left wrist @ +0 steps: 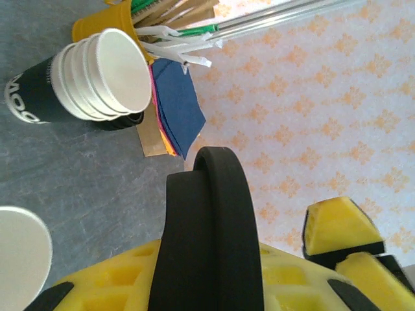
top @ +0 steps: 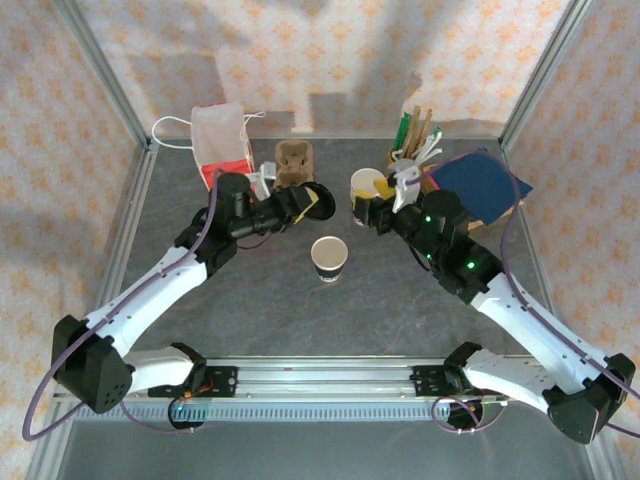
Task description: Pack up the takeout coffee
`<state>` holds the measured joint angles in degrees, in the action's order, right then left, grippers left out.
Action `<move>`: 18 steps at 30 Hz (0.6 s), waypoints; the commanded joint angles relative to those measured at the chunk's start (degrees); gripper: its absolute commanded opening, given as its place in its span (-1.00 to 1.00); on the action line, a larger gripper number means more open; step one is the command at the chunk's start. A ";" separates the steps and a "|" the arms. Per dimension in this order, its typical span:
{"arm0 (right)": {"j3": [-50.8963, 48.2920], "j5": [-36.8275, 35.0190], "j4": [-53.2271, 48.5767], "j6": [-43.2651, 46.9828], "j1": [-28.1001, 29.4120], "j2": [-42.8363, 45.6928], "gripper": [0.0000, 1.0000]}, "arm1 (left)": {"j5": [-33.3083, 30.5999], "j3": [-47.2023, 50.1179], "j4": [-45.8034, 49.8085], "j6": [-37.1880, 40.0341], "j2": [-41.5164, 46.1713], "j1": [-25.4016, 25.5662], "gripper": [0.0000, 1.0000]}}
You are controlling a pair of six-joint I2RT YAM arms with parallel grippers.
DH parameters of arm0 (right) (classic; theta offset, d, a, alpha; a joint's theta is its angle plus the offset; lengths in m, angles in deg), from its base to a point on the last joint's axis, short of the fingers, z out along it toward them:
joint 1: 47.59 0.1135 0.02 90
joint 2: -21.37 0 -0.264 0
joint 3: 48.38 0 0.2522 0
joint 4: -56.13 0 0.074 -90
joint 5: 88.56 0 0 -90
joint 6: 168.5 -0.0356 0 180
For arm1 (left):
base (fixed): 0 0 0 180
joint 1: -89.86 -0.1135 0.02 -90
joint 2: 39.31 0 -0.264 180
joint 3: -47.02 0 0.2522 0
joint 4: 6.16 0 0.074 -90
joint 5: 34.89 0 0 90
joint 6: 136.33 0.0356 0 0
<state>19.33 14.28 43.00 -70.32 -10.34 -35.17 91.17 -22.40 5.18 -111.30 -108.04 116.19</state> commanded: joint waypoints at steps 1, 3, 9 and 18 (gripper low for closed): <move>-4.31 9.46 13.47 17.36 0.36 -1.00 0.01 | 4.55 2.21 -1.67 -4.30 3.33 -1.82 -0.60; -5.70 10.03 15.45 24.12 1.48 -1.47 -0.01 | 5.54 2.95 -1.98 -5.09 4.46 -2.12 -0.60; -7.45 7.56 13.79 46.54 7.23 -2.93 0.00 | 5.61 5.40 -6.20 -10.27 6.35 -2.16 -0.61; -7.78 3.88 15.55 50.61 10.48 -4.84 -0.03 | 6.37 6.78 -10.62 -13.58 6.04 -2.13 -0.62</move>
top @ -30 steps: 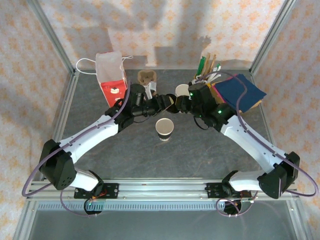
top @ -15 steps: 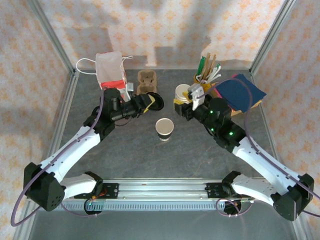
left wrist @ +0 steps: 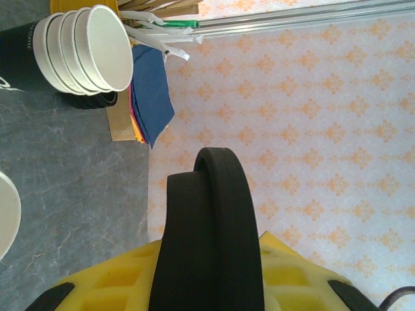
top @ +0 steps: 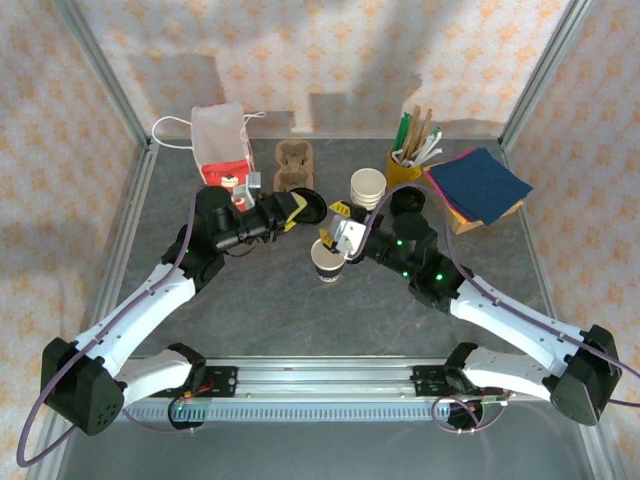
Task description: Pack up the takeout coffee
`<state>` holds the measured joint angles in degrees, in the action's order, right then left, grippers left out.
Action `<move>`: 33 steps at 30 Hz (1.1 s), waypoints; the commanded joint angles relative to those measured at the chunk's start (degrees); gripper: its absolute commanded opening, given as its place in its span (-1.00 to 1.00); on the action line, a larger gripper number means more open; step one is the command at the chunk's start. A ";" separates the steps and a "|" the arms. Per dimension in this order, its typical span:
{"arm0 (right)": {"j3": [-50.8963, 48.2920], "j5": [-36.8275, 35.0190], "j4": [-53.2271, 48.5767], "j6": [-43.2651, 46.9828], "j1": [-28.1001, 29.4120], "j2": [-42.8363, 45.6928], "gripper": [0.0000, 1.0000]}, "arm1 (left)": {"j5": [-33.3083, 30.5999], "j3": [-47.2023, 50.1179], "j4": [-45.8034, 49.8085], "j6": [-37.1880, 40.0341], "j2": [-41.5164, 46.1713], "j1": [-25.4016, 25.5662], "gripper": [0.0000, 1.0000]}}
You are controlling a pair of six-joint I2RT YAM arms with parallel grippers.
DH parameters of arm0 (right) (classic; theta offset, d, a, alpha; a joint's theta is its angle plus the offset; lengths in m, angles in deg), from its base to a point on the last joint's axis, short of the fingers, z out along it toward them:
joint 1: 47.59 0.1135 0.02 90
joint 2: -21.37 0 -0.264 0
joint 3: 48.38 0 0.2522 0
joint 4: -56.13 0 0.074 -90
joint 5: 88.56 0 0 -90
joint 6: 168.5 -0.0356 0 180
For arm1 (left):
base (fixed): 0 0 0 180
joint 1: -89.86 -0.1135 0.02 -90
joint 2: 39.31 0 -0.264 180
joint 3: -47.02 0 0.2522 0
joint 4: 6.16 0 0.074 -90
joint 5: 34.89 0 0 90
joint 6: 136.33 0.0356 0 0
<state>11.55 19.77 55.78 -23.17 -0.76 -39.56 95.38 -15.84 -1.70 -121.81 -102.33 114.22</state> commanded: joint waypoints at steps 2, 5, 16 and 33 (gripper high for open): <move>-0.32 -2.42 2.90 4.40 1.57 -0.89 -0.04 | 2.24 0.41 -4.22 -3.45 0.41 -0.12 -0.62; -0.27 -3.71 3.27 4.59 2.04 -1.42 -0.08 | 2.27 0.38 -4.19 -3.66 0.45 -0.02 -0.61; 1.29 -5.63 3.25 4.59 2.74 -1.87 -0.34 | 1.48 1.42 -3.27 -3.42 1.06 0.12 -0.62; 2.34 -5.76 3.31 5.09 2.83 -3.15 -0.56 | 1.52 1.76 -4.24 -4.50 0.44 1.42 -0.61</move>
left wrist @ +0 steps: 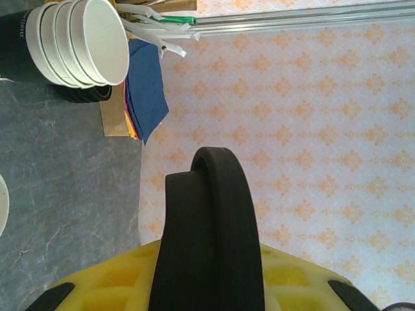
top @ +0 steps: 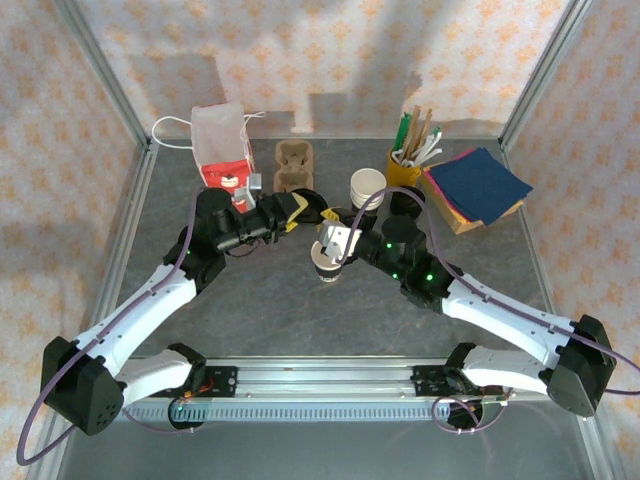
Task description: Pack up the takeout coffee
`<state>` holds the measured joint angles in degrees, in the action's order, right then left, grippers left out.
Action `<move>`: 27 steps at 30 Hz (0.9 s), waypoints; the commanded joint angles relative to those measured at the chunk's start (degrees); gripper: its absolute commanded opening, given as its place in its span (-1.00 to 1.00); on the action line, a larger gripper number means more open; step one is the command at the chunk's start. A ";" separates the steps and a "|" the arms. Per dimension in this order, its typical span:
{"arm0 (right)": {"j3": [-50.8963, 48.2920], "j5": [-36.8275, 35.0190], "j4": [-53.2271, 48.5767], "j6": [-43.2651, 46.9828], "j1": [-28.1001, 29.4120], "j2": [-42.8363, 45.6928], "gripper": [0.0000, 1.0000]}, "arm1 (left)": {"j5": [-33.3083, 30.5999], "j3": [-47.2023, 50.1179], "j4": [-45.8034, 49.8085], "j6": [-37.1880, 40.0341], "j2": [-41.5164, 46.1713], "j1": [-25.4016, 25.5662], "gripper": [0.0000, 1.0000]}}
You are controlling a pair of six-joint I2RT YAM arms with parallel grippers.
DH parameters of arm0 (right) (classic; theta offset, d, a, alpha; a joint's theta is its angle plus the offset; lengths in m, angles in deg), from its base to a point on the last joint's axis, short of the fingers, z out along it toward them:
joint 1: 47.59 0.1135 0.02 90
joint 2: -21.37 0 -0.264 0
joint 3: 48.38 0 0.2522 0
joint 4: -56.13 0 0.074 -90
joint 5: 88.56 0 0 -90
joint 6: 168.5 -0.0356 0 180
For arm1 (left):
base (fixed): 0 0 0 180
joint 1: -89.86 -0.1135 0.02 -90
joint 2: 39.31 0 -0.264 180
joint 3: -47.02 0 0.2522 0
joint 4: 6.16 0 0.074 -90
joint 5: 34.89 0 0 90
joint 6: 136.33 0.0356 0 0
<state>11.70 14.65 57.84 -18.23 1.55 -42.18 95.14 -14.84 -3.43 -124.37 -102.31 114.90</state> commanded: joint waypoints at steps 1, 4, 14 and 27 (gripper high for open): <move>2.35 -0.64 0.94 0.14 0.47 -0.59 -0.60 | 1.72 0.72 -2.51 -1.94 0.29 0.87 -0.61; 2.54 -0.64 0.15 0.29 0.50 -0.55 -0.80 | 1.68 0.73 -2.43 -1.95 0.26 0.93 -0.59; 4.47 -0.11 -6.32 -7.99 0.45 0.92 -1.00 | -3.30 -3.91 8.71 6.24 1.91 -0.32 0.50; 18.44 -1.98 -23.41 -52.55 0.43 -1.87 -1.00 | -30.10 -14.95 34.24 29.77 7.85 -1.66 0.86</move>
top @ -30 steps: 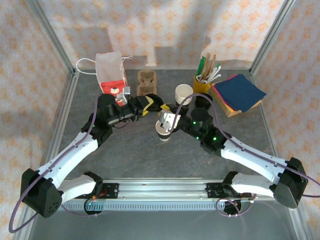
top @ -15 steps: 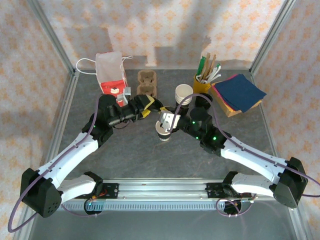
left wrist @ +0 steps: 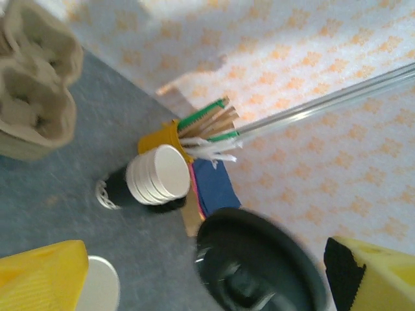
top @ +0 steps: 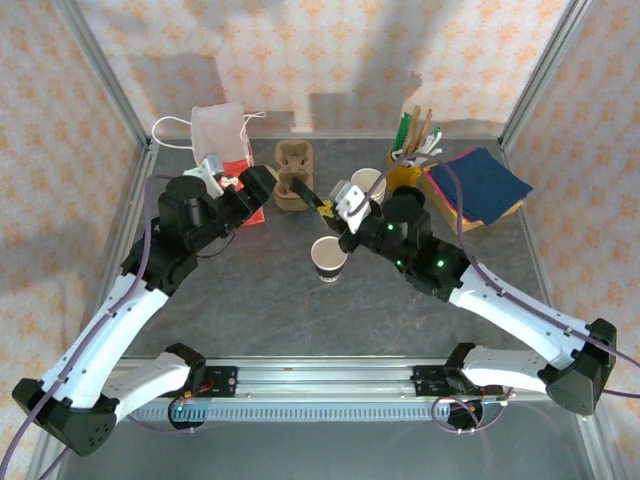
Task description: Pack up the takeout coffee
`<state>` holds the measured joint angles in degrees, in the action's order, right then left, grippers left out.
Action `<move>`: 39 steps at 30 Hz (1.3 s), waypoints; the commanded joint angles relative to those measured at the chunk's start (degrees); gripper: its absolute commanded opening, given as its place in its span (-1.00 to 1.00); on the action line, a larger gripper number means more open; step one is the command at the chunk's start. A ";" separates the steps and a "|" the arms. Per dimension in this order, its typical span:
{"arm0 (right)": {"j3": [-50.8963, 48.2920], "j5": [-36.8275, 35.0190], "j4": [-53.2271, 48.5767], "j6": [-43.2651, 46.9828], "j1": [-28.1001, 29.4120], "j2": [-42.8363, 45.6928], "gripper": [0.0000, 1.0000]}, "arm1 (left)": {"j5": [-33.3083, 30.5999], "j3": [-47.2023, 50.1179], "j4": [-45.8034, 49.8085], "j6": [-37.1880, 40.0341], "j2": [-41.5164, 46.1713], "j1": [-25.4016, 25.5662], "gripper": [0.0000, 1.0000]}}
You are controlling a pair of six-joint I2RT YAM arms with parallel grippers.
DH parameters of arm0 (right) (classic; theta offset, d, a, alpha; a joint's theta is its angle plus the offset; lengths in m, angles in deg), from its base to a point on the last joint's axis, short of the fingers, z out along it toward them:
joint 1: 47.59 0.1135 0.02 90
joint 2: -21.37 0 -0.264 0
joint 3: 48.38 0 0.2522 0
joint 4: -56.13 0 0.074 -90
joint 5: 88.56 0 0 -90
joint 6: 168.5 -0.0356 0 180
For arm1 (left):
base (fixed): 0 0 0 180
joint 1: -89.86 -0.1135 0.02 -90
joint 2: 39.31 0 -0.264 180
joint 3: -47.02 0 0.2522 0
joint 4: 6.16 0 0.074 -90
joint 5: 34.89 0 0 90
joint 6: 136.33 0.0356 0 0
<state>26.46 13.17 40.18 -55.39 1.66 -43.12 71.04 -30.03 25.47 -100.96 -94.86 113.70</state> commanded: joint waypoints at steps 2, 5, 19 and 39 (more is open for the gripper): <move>5.72 1.02 -8.23 -22.36 -0.65 -1.79 -1.00 | -5.91 1.92 3.56 7.36 1.09 -0.46 0.86; 8.50 8.67 -12.47 -33.96 -5.57 -2.92 -1.00 | -4.49 4.61 0.80 8.04 1.58 -0.46 0.85; 0.30 41.57 -19.51 -58.94 -22.82 -3.47 -1.00 | 2.62 12.84 -6.54 8.19 -1.35 0.15 0.78; -13.94 40.30 -9.27 -64.38 -23.57 -2.92 -0.99 | 2.04 15.52 -9.08 6.56 -4.04 3.06 0.76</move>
<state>13.26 53.52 27.52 -118.99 -21.77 -45.81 73.31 -15.01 18.41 -94.25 -99.23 116.41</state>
